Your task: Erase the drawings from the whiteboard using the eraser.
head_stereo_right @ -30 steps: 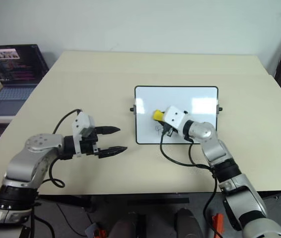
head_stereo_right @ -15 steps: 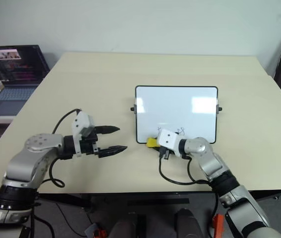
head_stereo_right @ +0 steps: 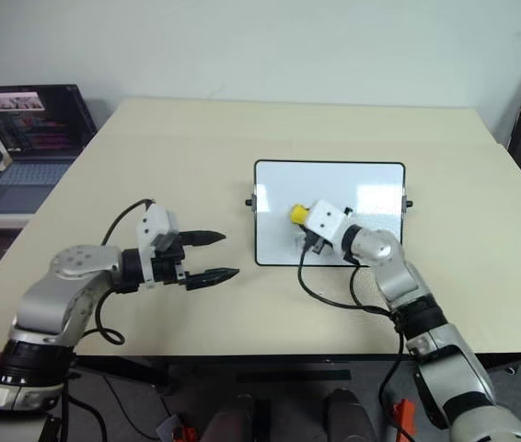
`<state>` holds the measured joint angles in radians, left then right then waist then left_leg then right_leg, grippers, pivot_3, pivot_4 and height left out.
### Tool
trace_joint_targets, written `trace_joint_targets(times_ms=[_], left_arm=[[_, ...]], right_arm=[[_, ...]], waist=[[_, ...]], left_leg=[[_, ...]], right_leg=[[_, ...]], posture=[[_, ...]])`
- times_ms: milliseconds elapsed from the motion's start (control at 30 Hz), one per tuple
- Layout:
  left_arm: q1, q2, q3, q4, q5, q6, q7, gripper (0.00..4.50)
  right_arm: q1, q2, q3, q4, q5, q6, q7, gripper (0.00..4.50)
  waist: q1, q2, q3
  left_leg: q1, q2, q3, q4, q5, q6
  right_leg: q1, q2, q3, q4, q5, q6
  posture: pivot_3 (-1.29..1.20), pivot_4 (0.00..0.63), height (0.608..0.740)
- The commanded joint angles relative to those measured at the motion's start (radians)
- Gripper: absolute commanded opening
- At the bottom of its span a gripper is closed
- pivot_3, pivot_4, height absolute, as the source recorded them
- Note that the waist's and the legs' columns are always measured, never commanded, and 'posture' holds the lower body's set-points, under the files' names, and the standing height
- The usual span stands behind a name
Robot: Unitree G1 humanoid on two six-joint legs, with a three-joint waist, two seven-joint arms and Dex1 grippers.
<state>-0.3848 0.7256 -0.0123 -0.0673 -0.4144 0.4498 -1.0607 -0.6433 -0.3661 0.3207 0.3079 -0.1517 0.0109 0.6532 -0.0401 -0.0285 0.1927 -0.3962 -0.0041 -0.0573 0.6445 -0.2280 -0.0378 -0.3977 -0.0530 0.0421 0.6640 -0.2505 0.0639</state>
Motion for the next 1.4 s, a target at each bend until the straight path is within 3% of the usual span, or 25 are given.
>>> trace_joint_targets(times_ms=[33, 167, 533, 767, 900, 967, 1067, 1200, 1400], left_arm=[[-0.02, 0.006, 0.015, -0.012, -0.001, -0.011, -0.004, 4.5], [-0.02, 0.005, 0.013, -0.013, 0.0, -0.01, -0.004, 4.5], [-0.051, -0.002, 0.002, 0.013, 0.009, -0.018, -0.014, 4.5], [-0.062, -0.009, -0.001, 0.028, 0.016, -0.029, -0.022, 4.5], [-0.069, -0.013, -0.001, 0.031, 0.017, -0.03, -0.026, 4.5], [-0.073, -0.009, 0.005, 0.018, 0.008, -0.023, -0.033, 4.5], [-0.077, 0.002, 0.012, 0.007, 0.005, -0.021, -0.038, 4.5], [-0.095, 0.029, 0.032, 0.002, 0.002, -0.023, -0.052, 4.5], [-0.098, 0.057, 0.044, 0.035, 0.016, -0.042, -0.068, 4.5]], right_arm=[[0.071, -0.034, 0.063, -0.043, 0.003, 0.078, 0.132, 1.09], [0.104, -0.054, 0.07, -0.09, 0.002, 0.117, 0.172, 1.09], [-0.023, -0.019, 0.002, 0.001, -0.04, 0.046, -0.022, 1.09], [-0.059, -0.022, -0.009, 0.028, -0.056, 0.007, -0.072, 1.09], [-0.026, -0.016, -0.075, -0.177, 0.182, 0.135, 0.122, 1.09], [-0.016, -0.096, -0.165, -0.36, 0.361, 0.305, 0.243, 1.09], [-0.002, -0.207, -0.271, -0.487, 0.497, 0.445, 0.318, 1.09], [0.052, -0.397, -0.417, -0.454, 0.513, 0.471, 0.347, 1.09], [0.284, -0.659, -0.543, -0.303, 0.421, 0.362, 0.417, 1.09]], waist=[[-0.001, 0.0, 0.0], [-0.001, 0.0, 0.0], [-0.001, 0.0, 0.0], [-0.001, 0.0, 0.0], [-0.001, 0.0, 0.001], [0.003, 0.001, 0.001], [0.01, 0.001, 0.001], [0.014, 0.001, 0.002], [0.013, 0.001, 0.002]], left_leg=[[0.0, 0.0, 0.0, 0.0, 0.0, 0.0], [0.001, 0.0, 0.0, 0.0, 0.0, 0.0], [0.003, 0.0, 0.0, 0.0, 0.001, 0.001], [0.002, 0.0, 0.0, -0.001, 0.001, 0.001], [0.001, 0.0, -0.001, -0.001, 0.001, 0.001], [-0.003, 0.0, -0.001, -0.001, 0.0, 0.001], [-0.008, -0.001, -0.002, -0.001, 0.0, 0.001], [-0.009, -0.001, -0.002, -0.003, -0.001, 0.001], [-0.009, -0.001, 0.0, -0.004, -0.001, 0.001]], right_leg=[[0.0, 0.0, 0.0, 0.0, 0.0, 0.0], [0.001, 0.0, 0.0, 0.0, 0.0, 0.0], [0.003, 0.0, 0.0, -0.001, 0.0, 0.0], [0.003, 0.0, 0.0, -0.002, 0.0, 0.0], [0.002, 0.0, 0.0, -0.002, 0.0, 0.0], [-0.001, 0.0, -0.001, -0.001, 0.0, 0.0], [-0.008, -0.001, -0.001, -0.001, 0.001, 0.001], [-0.007, -0.001, -0.003, -0.005, 0.0, 0.001], [-0.007, -0.001, -0.002, -0.006, -0.001, 0.001]], posture=[[0.0, 0.15, 0.74], [0.0, 0.15, 0.74], [0.0, 0.15, 0.74], [0.0, 0.15, 0.74], [0.0, 0.15, 0.74], [0.0, 0.15, 0.74], [0.0, 0.15, 0.74], [0.0, 0.15, 0.74], [0.0, 0.15, 0.74]])
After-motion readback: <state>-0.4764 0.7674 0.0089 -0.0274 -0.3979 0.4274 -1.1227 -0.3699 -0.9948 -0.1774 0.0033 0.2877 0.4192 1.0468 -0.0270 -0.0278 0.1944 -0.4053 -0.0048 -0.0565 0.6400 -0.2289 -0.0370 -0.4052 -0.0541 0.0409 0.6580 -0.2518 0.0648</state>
